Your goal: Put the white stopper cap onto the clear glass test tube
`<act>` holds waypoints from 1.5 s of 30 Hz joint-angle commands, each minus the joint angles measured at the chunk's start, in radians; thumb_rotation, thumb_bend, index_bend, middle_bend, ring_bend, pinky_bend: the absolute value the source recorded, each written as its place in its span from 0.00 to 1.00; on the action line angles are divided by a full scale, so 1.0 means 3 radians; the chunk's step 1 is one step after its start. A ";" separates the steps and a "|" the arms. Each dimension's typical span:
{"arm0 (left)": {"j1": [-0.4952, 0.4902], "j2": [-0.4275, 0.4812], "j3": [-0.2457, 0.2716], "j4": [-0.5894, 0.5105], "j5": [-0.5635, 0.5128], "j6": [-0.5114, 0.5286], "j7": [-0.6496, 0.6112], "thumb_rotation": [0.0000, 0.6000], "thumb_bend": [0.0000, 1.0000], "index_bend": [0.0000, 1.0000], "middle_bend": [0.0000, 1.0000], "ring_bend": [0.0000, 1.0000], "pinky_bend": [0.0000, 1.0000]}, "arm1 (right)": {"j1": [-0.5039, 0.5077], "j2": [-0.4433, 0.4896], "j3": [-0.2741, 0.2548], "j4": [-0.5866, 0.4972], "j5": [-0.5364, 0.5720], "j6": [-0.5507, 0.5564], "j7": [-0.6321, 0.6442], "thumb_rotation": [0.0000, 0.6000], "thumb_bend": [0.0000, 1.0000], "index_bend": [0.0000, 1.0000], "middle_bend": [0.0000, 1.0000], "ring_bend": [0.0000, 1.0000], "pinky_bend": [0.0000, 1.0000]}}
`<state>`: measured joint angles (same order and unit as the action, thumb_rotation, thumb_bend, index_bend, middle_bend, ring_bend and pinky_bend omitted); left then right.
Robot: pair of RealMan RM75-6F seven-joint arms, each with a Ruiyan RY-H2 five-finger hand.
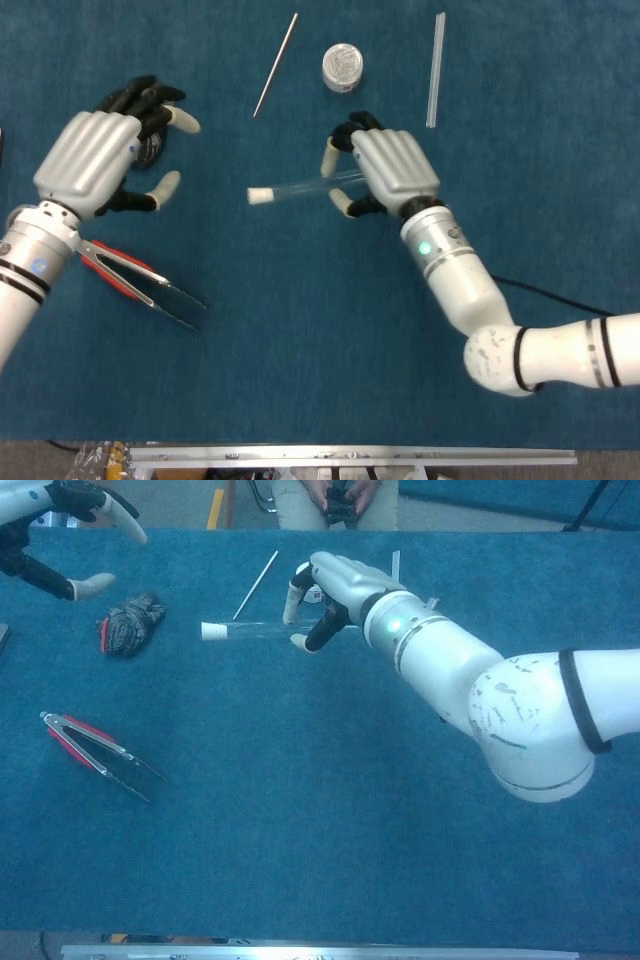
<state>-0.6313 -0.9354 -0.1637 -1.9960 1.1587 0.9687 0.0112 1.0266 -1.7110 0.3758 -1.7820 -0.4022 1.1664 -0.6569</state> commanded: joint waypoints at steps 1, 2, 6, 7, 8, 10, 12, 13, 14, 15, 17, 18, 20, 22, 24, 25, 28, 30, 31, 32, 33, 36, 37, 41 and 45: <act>0.0150 -0.0103 0.0074 0.0288 0.0378 0.0265 -0.0040 1.00 0.39 0.28 0.13 0.00 0.08 | -0.0039 0.0092 -0.0117 -0.0045 -0.0011 0.0006 -0.0060 1.00 0.33 0.63 0.30 0.11 0.32; 0.0178 -0.0118 0.0085 0.0336 0.0442 0.0316 -0.0063 1.00 0.39 0.28 0.13 0.00 0.08 | -0.0052 0.0108 -0.0148 -0.0045 -0.0025 0.0004 -0.0061 1.00 0.33 0.63 0.30 0.11 0.32; 0.0292 -0.0160 0.0128 0.0538 0.0719 0.0545 -0.0128 1.00 0.39 0.28 0.13 0.00 0.08 | -0.0099 0.0133 -0.0290 0.0016 -0.0101 -0.0012 -0.0065 1.00 0.33 0.63 0.30 0.11 0.32; 0.0325 -0.0174 0.0136 0.0599 0.0791 0.0621 -0.0148 1.00 0.39 0.28 0.13 0.00 0.08 | -0.0115 0.0124 -0.0326 0.0042 -0.0126 -0.0023 -0.0050 1.00 0.33 0.63 0.30 0.11 0.32; 0.0350 -0.0184 0.0139 0.0642 0.0838 0.0677 -0.0164 1.00 0.39 0.28 0.13 0.00 0.08 | -0.0126 0.0115 -0.0350 0.0066 -0.0146 -0.0031 -0.0036 1.00 0.33 0.63 0.30 0.11 0.32; 0.0398 -0.0191 0.0157 0.0725 0.0919 0.0761 -0.0194 1.00 0.39 0.28 0.13 0.00 0.08 | -0.0150 0.0082 -0.0394 0.0135 -0.0189 -0.0047 -0.0002 1.00 0.33 0.63 0.30 0.11 0.32; 0.0437 -0.0192 0.0172 0.0785 0.0981 0.0827 -0.0218 1.00 0.39 0.28 0.13 0.00 0.08 | -0.0171 0.0031 -0.0445 0.0228 -0.0255 -0.0065 0.0029 1.00 0.33 0.63 0.30 0.11 0.32; 0.0453 -0.0191 0.0180 0.0809 0.1006 0.0850 -0.0222 1.00 0.39 0.28 0.13 0.00 0.08 | -0.0181 0.0002 -0.0460 0.0267 -0.0278 -0.0075 0.0052 1.00 0.33 0.63 0.30 0.11 0.32; 0.0467 -0.0193 0.0187 0.0835 0.1032 0.0875 -0.0219 1.00 0.39 0.28 0.13 0.00 0.08 | -0.0190 -0.0029 -0.0476 0.0309 -0.0297 -0.0088 0.0070 1.00 0.33 0.63 0.30 0.11 0.32; 0.0485 -0.0200 0.0195 0.0873 0.1067 0.0910 -0.0210 1.00 0.39 0.28 0.13 0.00 0.08 | -0.0199 -0.0070 -0.0496 0.0366 -0.0327 -0.0106 0.0091 1.00 0.33 0.63 0.30 0.11 0.32; 0.0514 -0.0213 0.0209 0.0922 0.1112 0.0958 -0.0196 1.00 0.39 0.28 0.13 0.00 0.08 | -0.0211 -0.0139 -0.0522 0.0464 -0.0372 -0.0129 0.0121 1.00 0.33 0.63 0.30 0.11 0.32; 0.0526 -0.0217 0.0218 0.0941 0.1132 0.0975 -0.0192 1.00 0.39 0.28 0.13 0.00 0.08 | -0.0217 -0.0178 -0.0529 0.0518 -0.0401 -0.0139 0.0140 1.00 0.33 0.63 0.30 0.11 0.32; 0.0553 -0.0224 0.0233 0.0977 0.1166 0.1009 -0.0194 1.00 0.39 0.28 0.13 0.00 0.08 | -0.0225 -0.0262 -0.0548 0.0637 -0.0433 -0.0174 0.0162 1.00 0.33 0.63 0.30 0.11 0.32; 0.0575 -0.0228 0.0244 0.1013 0.1195 0.1036 -0.0193 1.00 0.39 0.28 0.13 0.00 0.08 | -0.0227 -0.0343 -0.0557 0.0759 -0.0468 -0.0202 0.0175 1.00 0.33 0.63 0.30 0.11 0.32; 0.0592 -0.0233 0.0249 0.1034 0.1208 0.1055 -0.0212 1.00 0.39 0.28 0.13 0.00 0.08 | -0.0231 -0.0408 -0.0559 0.0849 -0.0493 -0.0228 0.0188 1.00 0.33 0.63 0.30 0.11 0.33; 0.0601 -0.0233 0.0253 0.1046 0.1216 0.1061 -0.0221 1.00 0.39 0.28 0.13 0.00 0.08 | -0.0233 -0.0443 -0.0561 0.0902 -0.0512 -0.0249 0.0196 1.00 0.33 0.63 0.30 0.11 0.33; 0.0619 -0.0229 0.0262 0.1080 0.1236 0.1072 -0.0221 1.00 0.39 0.28 0.13 0.00 0.08 | -0.0239 -0.0501 -0.0575 0.0989 -0.0569 -0.0282 0.0185 1.00 0.33 0.63 0.30 0.11 0.33; 0.0630 -0.0233 0.0262 0.1098 0.1244 0.1087 -0.0232 1.00 0.39 0.28 0.13 0.00 0.08 | -0.0246 -0.0511 -0.0588 0.1010 -0.0602 -0.0296 0.0169 1.00 0.33 0.63 0.28 0.11 0.32; 0.0636 -0.0236 0.0262 0.1108 0.1244 0.1089 -0.0241 1.00 0.39 0.28 0.13 0.00 0.08 | -0.0253 -0.0506 -0.0590 0.1008 -0.0609 -0.0317 0.0164 1.00 0.33 0.63 0.27 0.11 0.31; 0.0638 -0.0239 0.0261 0.1115 0.1245 0.1088 -0.0247 1.00 0.39 0.28 0.13 0.00 0.08 | -0.0256 -0.0500 -0.0590 0.1005 -0.0614 -0.0329 0.0155 1.00 0.33 0.62 0.26 0.11 0.31; 0.0641 -0.0244 0.0261 0.1124 0.1246 0.1089 -0.0253 1.00 0.39 0.28 0.13 0.00 0.08 | -0.0261 -0.0488 -0.0596 0.0999 -0.0630 -0.0345 0.0145 1.00 0.34 0.61 0.25 0.11 0.30; 0.0646 -0.0256 0.0263 0.1142 0.1253 0.1085 -0.0266 1.00 0.39 0.28 0.13 0.00 0.08 | -0.0279 -0.0456 -0.0591 0.0977 -0.0656 -0.0377 0.0150 1.00 0.34 0.52 0.22 0.10 0.27; 0.0647 -0.0263 0.0264 0.1150 0.1258 0.1083 -0.0268 1.00 0.39 0.28 0.13 0.00 0.08 | -0.0287 -0.0439 -0.0584 0.0963 -0.0661 -0.0390 0.0155 1.00 0.34 0.49 0.21 0.09 0.26; 0.0651 -0.0291 0.0268 0.1174 0.1267 0.1075 -0.0267 1.00 0.39 0.28 0.13 0.00 0.08 | -0.0305 -0.0381 -0.0569 0.0924 -0.0668 -0.0415 0.0143 1.00 0.34 0.36 0.17 0.06 0.24; 0.0650 -0.0301 0.0271 0.1175 0.1248 0.1039 -0.0223 1.00 0.39 0.25 0.13 0.00 0.08 | -0.0325 -0.0306 -0.0541 0.0873 -0.0673 -0.0431 0.0149 1.00 0.34 0.23 0.12 0.03 0.22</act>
<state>-0.4361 -1.0254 -0.0826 -1.6433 1.5350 1.2829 -0.0588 0.9307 -1.8062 0.2114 -1.5171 -0.6037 1.0384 -0.6127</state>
